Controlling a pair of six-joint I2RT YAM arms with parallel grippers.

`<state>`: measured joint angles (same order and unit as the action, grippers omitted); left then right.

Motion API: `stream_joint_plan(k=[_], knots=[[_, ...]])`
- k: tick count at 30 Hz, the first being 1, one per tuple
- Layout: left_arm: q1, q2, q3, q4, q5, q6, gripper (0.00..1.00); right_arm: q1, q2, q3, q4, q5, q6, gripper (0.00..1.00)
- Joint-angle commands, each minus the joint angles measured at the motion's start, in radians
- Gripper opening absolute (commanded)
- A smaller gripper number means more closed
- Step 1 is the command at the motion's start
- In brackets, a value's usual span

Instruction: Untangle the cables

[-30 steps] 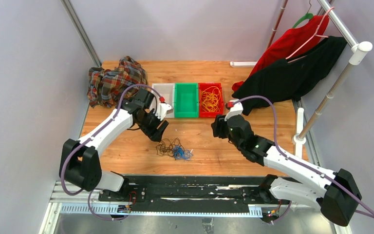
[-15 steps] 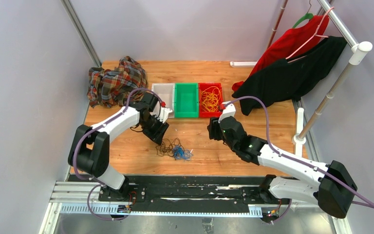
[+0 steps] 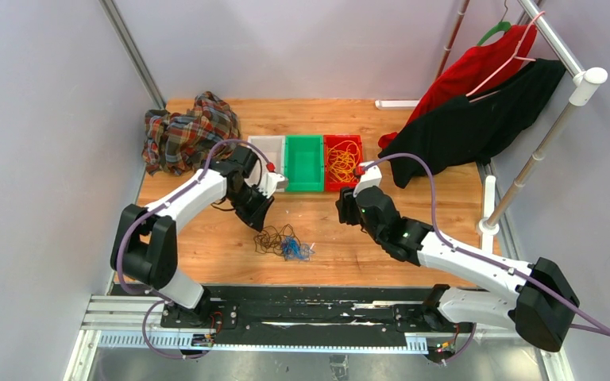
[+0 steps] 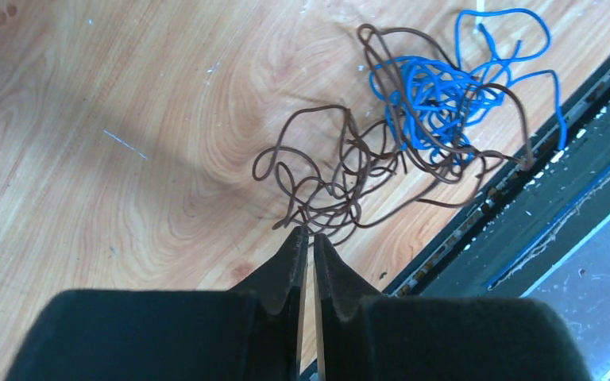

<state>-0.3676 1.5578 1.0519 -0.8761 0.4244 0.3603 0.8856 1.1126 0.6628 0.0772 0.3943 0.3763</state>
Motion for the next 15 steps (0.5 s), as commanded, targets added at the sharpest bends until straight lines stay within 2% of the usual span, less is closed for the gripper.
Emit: stream_joint_plan(k=[1,3,5,8,15], knots=[[0.007,-0.050,0.012,-0.032,0.056,0.051,0.12,0.015,0.001,0.030,0.022,0.019,-0.004,0.46],[0.007,-0.032,0.020,-0.029,0.031,0.065,0.16,0.016,-0.001,0.026,0.022,0.017,-0.003,0.46],[0.007,-0.012,0.030,-0.011,0.008,0.075,0.35,0.018,-0.007,0.025,0.018,0.018,-0.002,0.45],[0.007,0.010,0.029,0.054,0.032,0.071,0.46,0.021,-0.014,0.018,0.018,0.025,0.000,0.45],[0.004,0.098,0.066,0.124,0.045,0.086,0.46,0.026,-0.025,0.012,0.013,0.026,0.005,0.45]])
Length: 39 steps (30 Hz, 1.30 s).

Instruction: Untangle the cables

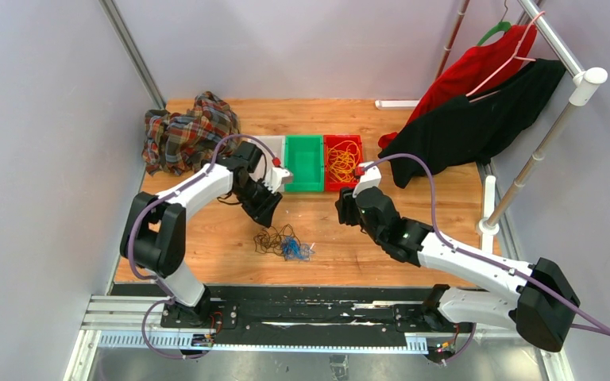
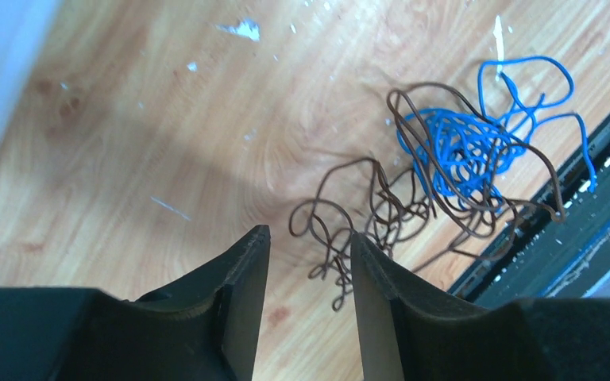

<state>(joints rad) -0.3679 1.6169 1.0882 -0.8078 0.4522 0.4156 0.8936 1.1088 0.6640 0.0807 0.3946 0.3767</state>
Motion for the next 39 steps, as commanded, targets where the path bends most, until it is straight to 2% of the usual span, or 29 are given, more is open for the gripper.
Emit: stream_joint_plan(k=[1,8,15,18,22,24,32,36,39], knots=[[0.003,0.051,0.027,0.055,0.008,0.049,0.45,0.018,-0.023,0.009,0.010,0.026,0.006,0.45],[-0.006,0.073,-0.022,0.059,0.011,0.121,0.43,0.020,-0.028,0.003,0.009,0.034,0.006,0.44],[-0.038,0.111,-0.035,0.102,-0.040,0.126,0.41,0.022,-0.030,0.003,0.012,0.030,0.021,0.43],[-0.053,0.105,-0.051,0.137,-0.104,0.114,0.32,0.022,-0.040,0.004,0.010,0.032,0.022,0.40],[-0.056,0.059,-0.045,0.144,-0.148,0.091,0.06,0.023,-0.048,0.009,0.012,0.031,0.020,0.37],[-0.056,-0.002,-0.026,0.110,-0.135,0.093,0.01,0.023,-0.053,0.009,0.017,0.028,0.016,0.36],[-0.066,-0.255,0.136,-0.083,0.012,0.060,0.01,0.048,-0.051,0.038,0.094,-0.033,-0.013,0.47],[-0.099,-0.317,0.195,-0.122,0.035,0.002,0.01,0.098,-0.038,0.072,0.166,-0.087,-0.044,0.59],[-0.120,-0.334,0.253,-0.149,0.060,-0.045,0.01,0.153,-0.017,0.096,0.225,-0.105,-0.077,0.63]])
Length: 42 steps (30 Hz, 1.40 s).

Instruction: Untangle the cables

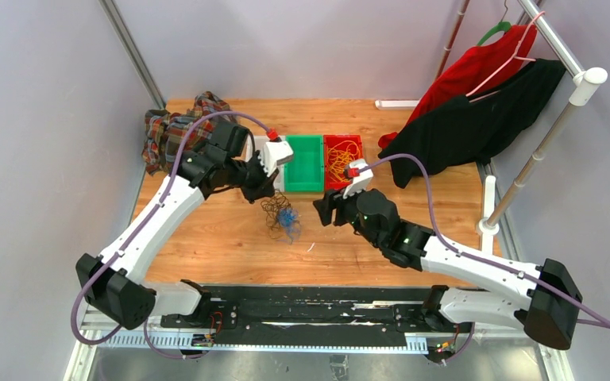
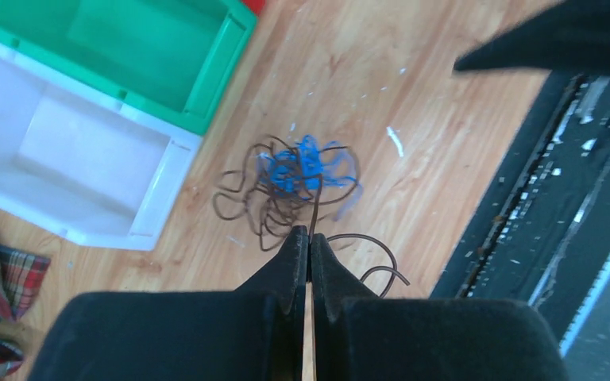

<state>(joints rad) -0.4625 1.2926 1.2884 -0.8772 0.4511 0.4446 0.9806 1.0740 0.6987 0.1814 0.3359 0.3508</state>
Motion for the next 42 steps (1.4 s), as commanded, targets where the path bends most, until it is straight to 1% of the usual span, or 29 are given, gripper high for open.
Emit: stream_joint_plan(k=[1,5,11,14,17,19,23,29,32,36,39,40,42], knots=[[-0.029,-0.012,0.073,-0.087,0.070,-0.087,0.01,0.081,0.028,0.071,0.145,-0.053,-0.057,0.64],[-0.047,-0.010,0.147,-0.121,0.103,-0.128,0.01,0.129,0.084,0.118,0.183,-0.055,-0.081,0.66],[-0.068,-0.015,0.226,-0.169,0.140,-0.133,0.01,0.144,0.165,0.158,0.213,-0.064,-0.091,0.65],[-0.074,-0.015,0.272,-0.204,0.181,-0.104,0.01,0.144,0.192,0.161,0.238,-0.025,-0.100,0.59],[-0.076,-0.016,0.325,-0.252,0.254,-0.058,0.01,0.144,0.208,0.152,0.291,0.007,-0.112,0.48],[-0.076,-0.018,0.366,-0.261,0.286,-0.048,0.01,0.142,0.224,0.152,0.302,0.014,-0.113,0.43],[-0.076,-0.006,0.479,-0.260,0.323,-0.043,0.01,0.142,0.271,0.123,0.336,-0.002,-0.099,0.40],[-0.076,0.050,0.713,-0.259,0.310,-0.064,0.00,0.141,0.332,0.047,0.389,0.015,-0.049,0.36],[-0.076,0.077,0.812,-0.259,0.260,-0.064,0.00,0.141,0.348,0.018,0.396,0.020,-0.037,0.35],[-0.076,0.106,0.879,-0.257,0.112,-0.031,0.00,0.139,0.349,-0.039,0.416,0.027,-0.025,0.40],[-0.076,0.094,0.837,-0.213,-0.028,-0.022,0.00,0.139,0.334,-0.078,0.412,0.040,-0.017,0.50],[-0.076,0.081,0.803,-0.182,-0.072,-0.018,0.00,0.139,0.323,-0.096,0.411,0.046,-0.012,0.55],[-0.075,0.050,0.710,-0.089,-0.169,-0.005,0.00,0.139,0.281,-0.128,0.409,0.061,-0.006,0.60]])
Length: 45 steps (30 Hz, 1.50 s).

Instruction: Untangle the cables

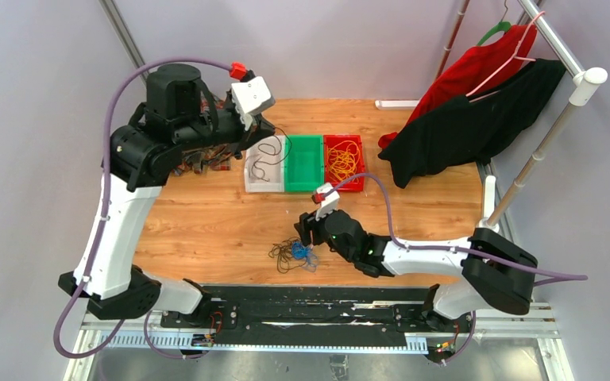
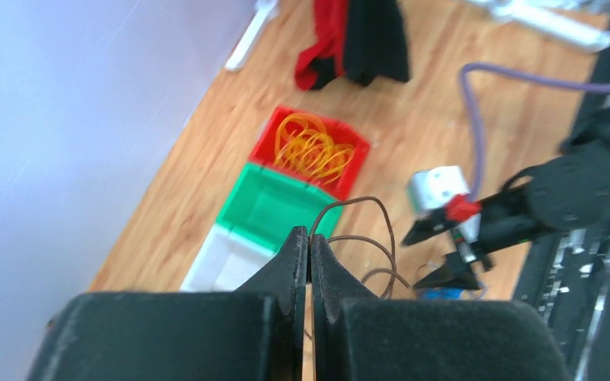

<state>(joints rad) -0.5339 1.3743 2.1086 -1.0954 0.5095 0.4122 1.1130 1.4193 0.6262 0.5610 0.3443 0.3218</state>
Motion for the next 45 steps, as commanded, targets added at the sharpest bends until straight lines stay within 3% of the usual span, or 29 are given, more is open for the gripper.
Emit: stream_joint_plan(k=[1,6,15,29,45], knots=[[-0.002,-0.048,-0.160,0.173,-0.274,0.037,0.00,0.007,-0.086,-0.069,0.026,0.063,0.025,0.62],[0.061,-0.072,-0.371,0.329,-0.362,0.075,0.00,0.006,-0.178,-0.086,-0.036,0.094,0.018,0.66],[0.187,0.114,-0.528,0.428,-0.386,0.104,0.00,-0.009,-0.243,-0.086,-0.082,0.174,0.000,0.65],[0.220,0.366,-0.528,0.609,-0.483,0.130,0.00,-0.038,-0.259,-0.066,-0.136,0.186,-0.022,0.63],[0.226,0.426,-0.464,0.722,-0.537,0.109,0.00,-0.053,-0.267,-0.073,-0.144,0.174,0.002,0.60]])
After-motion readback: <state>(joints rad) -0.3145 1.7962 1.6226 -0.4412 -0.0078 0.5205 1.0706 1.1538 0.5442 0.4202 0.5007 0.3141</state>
